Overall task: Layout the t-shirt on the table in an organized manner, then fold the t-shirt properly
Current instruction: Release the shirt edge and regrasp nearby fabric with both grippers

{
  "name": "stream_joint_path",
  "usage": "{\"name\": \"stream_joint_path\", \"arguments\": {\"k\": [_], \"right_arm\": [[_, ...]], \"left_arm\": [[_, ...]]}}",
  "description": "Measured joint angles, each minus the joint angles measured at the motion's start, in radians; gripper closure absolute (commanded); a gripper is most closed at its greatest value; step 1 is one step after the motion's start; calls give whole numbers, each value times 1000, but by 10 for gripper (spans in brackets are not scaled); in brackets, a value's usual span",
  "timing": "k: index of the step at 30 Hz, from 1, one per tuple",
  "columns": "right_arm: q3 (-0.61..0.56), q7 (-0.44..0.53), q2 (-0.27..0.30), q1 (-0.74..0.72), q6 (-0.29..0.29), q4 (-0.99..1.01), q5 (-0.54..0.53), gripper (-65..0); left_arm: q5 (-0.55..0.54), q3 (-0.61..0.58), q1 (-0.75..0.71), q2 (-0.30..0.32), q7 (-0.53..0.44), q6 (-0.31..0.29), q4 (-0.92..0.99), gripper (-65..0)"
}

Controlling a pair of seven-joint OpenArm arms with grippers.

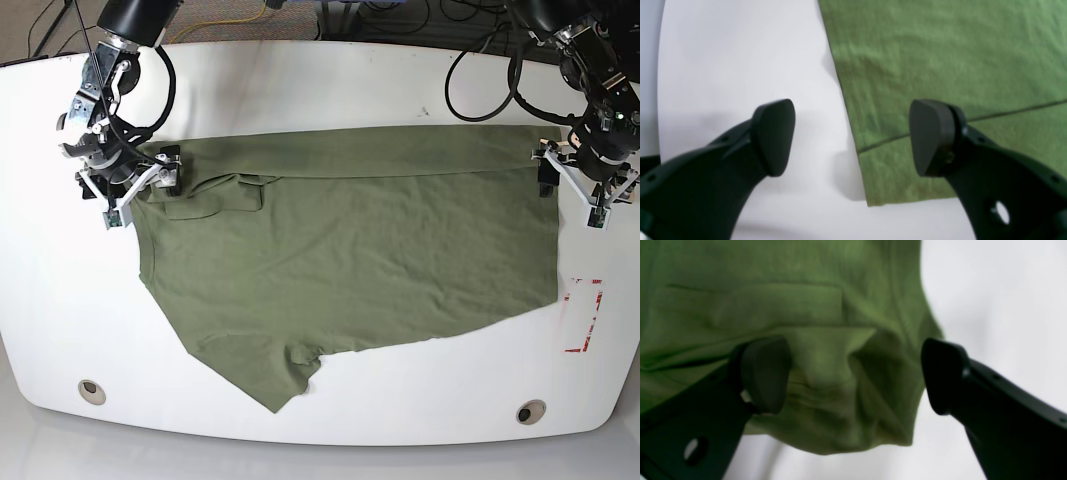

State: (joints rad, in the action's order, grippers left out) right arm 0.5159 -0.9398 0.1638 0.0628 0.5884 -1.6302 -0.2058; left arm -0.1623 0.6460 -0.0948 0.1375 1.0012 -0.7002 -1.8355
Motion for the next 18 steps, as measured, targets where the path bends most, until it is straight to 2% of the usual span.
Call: {"name": "stream_joint_path", "arguments": {"k": [4, 7, 13, 14, 18], "right_arm": [[0, 5, 0, 2, 0, 43, 0, -588], [0, 34, 0, 1, 0, 76, 1, -558], [2, 97, 2, -3, -1, 110, -2, -431], [2, 100, 2, -3, -1, 114, -3, -387], [3, 106, 3, -6, 0, 122, -7, -287]], "left_arm": [[-2, 13, 0, 2, -1, -1, 0, -504], [-7, 50, -6, 2, -4, 0, 0, -504], [10, 71, -13, 12, 2, 3, 26, -504], [5, 70, -13, 16, 1, 3, 32, -504], [-5, 67, -9, 37, -4, 1, 71, -504]]}}
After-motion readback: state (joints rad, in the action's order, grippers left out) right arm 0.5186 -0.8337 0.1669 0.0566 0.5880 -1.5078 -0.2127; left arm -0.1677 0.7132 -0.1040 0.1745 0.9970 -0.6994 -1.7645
